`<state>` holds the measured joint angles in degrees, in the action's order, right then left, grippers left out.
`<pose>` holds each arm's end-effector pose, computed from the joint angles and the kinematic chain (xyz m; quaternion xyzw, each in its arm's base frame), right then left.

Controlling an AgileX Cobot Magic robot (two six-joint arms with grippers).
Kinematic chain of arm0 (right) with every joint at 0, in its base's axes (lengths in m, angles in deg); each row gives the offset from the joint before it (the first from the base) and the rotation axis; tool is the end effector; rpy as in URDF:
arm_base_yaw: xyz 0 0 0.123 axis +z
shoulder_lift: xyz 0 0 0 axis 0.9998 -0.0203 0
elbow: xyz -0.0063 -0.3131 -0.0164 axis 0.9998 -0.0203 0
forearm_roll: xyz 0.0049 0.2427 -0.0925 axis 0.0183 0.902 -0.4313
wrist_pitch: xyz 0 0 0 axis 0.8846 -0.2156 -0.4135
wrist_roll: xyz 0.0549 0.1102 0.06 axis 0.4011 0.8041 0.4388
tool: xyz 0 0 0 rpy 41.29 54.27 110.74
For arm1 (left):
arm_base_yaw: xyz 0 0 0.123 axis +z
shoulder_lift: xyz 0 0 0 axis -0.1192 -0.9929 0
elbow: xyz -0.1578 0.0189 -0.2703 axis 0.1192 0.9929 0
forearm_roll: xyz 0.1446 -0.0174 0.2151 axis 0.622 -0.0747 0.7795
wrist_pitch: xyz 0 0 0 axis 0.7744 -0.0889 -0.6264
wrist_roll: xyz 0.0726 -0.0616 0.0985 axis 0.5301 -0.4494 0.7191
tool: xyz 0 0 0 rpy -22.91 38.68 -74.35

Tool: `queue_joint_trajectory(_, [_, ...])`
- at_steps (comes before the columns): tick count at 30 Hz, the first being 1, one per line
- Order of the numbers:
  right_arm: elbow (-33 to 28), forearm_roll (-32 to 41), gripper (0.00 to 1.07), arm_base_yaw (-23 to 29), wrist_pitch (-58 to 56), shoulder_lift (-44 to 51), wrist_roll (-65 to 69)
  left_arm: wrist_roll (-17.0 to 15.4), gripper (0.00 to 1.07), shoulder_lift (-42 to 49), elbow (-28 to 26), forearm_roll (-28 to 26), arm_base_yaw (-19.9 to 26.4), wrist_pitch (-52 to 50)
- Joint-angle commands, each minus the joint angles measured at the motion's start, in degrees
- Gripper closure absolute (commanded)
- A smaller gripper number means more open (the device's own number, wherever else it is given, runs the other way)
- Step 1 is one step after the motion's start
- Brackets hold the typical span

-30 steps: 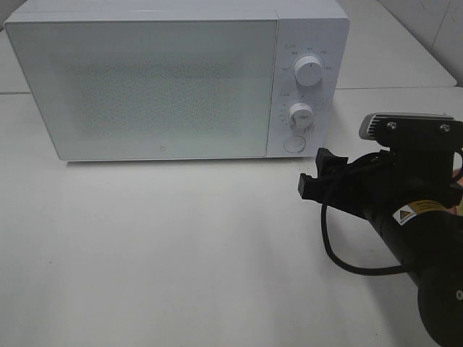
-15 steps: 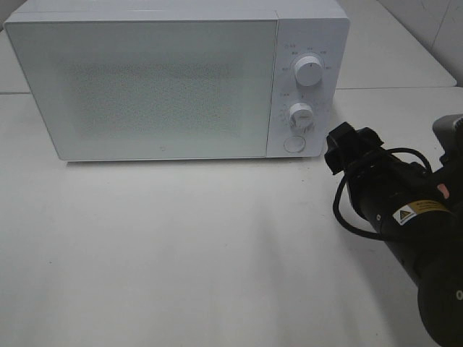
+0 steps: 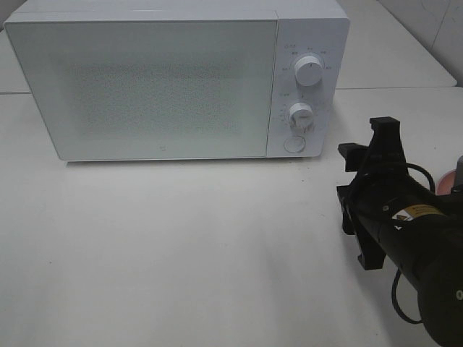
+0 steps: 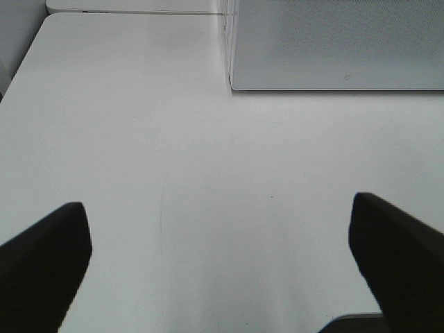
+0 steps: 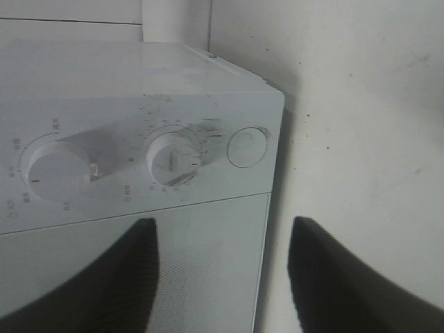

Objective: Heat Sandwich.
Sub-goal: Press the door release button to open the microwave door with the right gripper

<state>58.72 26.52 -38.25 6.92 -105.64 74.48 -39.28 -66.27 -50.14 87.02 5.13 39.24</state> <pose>0.2382 0.1334 0.1530 0.5364 0.5842 0.4269 0.4345 0.0104 -0.0062 0.2645 0.0078 0.8509 -0.0357 0.5241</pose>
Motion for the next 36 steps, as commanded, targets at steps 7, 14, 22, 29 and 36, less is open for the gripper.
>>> queue_joint_trajectory(7, [0.4,-0.46,1.07,0.23,-3.84,0.11,1.09,-0.23,0.11,1.26,0.17,-0.11,-0.29,-0.4])
queue_joint_trajectory(14, [0.4,-0.4,1.07,0.23,-3.84,0.11,-0.23,-0.23,0.11,1.26,0.17,-0.11,-0.29,-0.4])
queue_joint_trajectory(22, [1.03,-1.49,1.06,-1.83,-4.47,0.11,-4.18,-0.23,0.11,1.26,0.17,-0.11,-0.29,-0.4])
queue_joint_trajectory(29, [4.24,-6.93,1.07,-6.47,-6.47,-1.2,-3.38,-0.23,0.11,1.26,0.17,-0.11,-0.29,-0.4])
queue_joint_trajectory(36, [9.0,-12.55,1.07,-9.8,-8.54,-7.45,2.41,-0.23,0.11,1.26,0.17,-0.11,-0.29,-0.4])
